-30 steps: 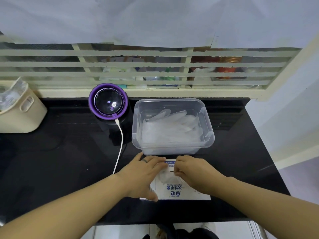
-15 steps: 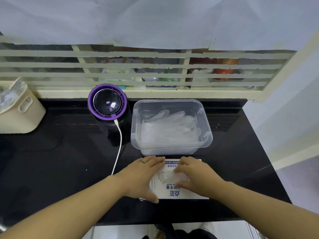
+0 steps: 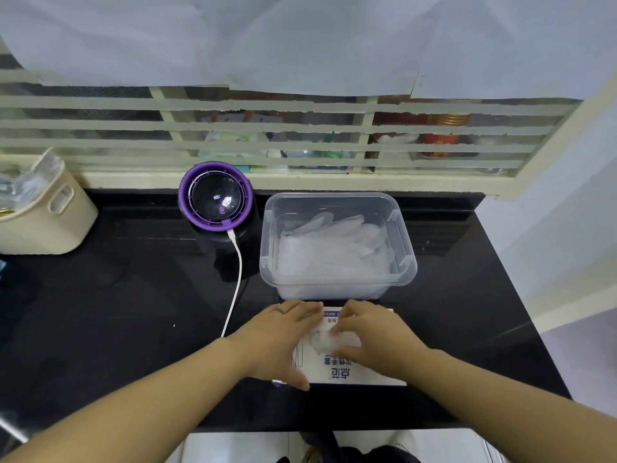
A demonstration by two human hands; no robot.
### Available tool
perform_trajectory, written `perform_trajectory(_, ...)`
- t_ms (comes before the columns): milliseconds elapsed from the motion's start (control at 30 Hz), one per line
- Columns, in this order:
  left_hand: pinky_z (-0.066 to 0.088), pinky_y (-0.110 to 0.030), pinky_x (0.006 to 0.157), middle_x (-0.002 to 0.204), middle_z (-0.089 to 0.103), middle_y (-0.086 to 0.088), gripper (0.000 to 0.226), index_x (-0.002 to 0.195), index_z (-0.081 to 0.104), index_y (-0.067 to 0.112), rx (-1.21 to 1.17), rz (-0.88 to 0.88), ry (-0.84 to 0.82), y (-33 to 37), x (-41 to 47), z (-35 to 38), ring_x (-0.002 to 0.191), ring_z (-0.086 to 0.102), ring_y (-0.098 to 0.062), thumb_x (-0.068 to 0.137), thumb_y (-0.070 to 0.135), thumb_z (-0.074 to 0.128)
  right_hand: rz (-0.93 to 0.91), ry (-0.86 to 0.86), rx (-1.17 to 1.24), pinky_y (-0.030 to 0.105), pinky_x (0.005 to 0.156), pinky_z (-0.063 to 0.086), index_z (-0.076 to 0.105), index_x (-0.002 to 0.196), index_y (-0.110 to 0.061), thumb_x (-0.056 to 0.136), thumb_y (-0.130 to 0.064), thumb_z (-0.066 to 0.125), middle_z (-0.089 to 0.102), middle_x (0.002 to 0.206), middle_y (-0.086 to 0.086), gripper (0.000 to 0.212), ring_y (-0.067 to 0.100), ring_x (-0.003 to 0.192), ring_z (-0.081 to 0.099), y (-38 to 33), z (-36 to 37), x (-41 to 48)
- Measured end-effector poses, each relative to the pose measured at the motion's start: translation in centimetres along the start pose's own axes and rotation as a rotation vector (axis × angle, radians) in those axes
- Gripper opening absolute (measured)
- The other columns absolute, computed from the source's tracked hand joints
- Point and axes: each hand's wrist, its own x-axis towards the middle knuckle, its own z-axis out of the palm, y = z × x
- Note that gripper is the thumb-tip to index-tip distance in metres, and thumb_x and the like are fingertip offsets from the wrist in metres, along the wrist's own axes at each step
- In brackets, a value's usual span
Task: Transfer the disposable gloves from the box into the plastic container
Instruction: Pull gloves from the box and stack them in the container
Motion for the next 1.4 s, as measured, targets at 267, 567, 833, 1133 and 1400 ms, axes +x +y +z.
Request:
perform_trajectory(267,0.011,-0.026,0.118,0.156,0.012,0.013,0.095,0.147,0.028,0.029,-0.043,0.006,0.025,0.2,0.1,-0.1,0.143,0.011,-0.01,0.069,0.061,0.072,-0.093,0.208,0.166,0.029,0.09,0.04,0.07,0.105,-0.012,0.094,-0.021,0.054,0.06,0.123,-0.001,0.022,0.019,0.109,0.052,-3.6,1.8,1.7)
perform_trajectory(567,0.007,-0.03,0.12,0.16,0.001,0.011,0.11,0.154,0.008,0.026,0.002,-0.013,-0.028,-0.1,-0.1,0.0,0.146,0.002,-0.012,0.071,0.064,0.069,0.075,0.274,0.348,0.024,0.075,0.047,0.069,0.081,-0.016,0.087,-0.026,0.067,0.057,0.082,-0.011,0.012,0.005,0.078,0.054,1.0,-0.3,-0.9)
perform_trajectory(833,0.014,-0.03,0.118,0.152,0.019,0.009,0.104,0.15,0.02,0.025,0.009,-0.018,-0.034,0.4,0.0,-0.4,0.141,0.013,-0.014,0.067,0.064,0.07,-0.007,0.344,0.474,0.017,0.074,0.046,0.066,0.08,-0.017,0.087,-0.021,0.066,0.055,0.081,-0.01,0.008,0.006,0.077,0.053,-2.9,-2.2,1.1)
perform_trajectory(1133,0.003,-0.022,0.116,0.158,0.002,0.018,0.111,0.153,0.008,0.028,-0.112,-0.071,-0.085,1.0,-0.7,-2.3,0.145,0.006,-0.009,0.07,0.062,0.072,0.019,0.46,0.574,0.015,0.075,0.05,0.07,0.09,-0.021,0.086,-0.024,0.065,0.065,0.084,-0.01,0.006,0.003,0.079,0.06,-1.3,-11.3,1.7)
perform_trajectory(1400,0.051,-0.029,0.096,0.122,0.066,0.008,0.062,0.136,0.05,0.017,-1.371,-0.131,0.062,1.1,-2.0,-11.0,0.114,0.062,-0.01,0.081,0.038,0.072,-0.082,0.532,0.528,0.012,0.077,0.049,0.07,0.097,-0.023,0.087,-0.026,0.061,0.064,0.088,-0.012,0.014,0.001,0.085,0.058,-1.7,-15.2,1.8)
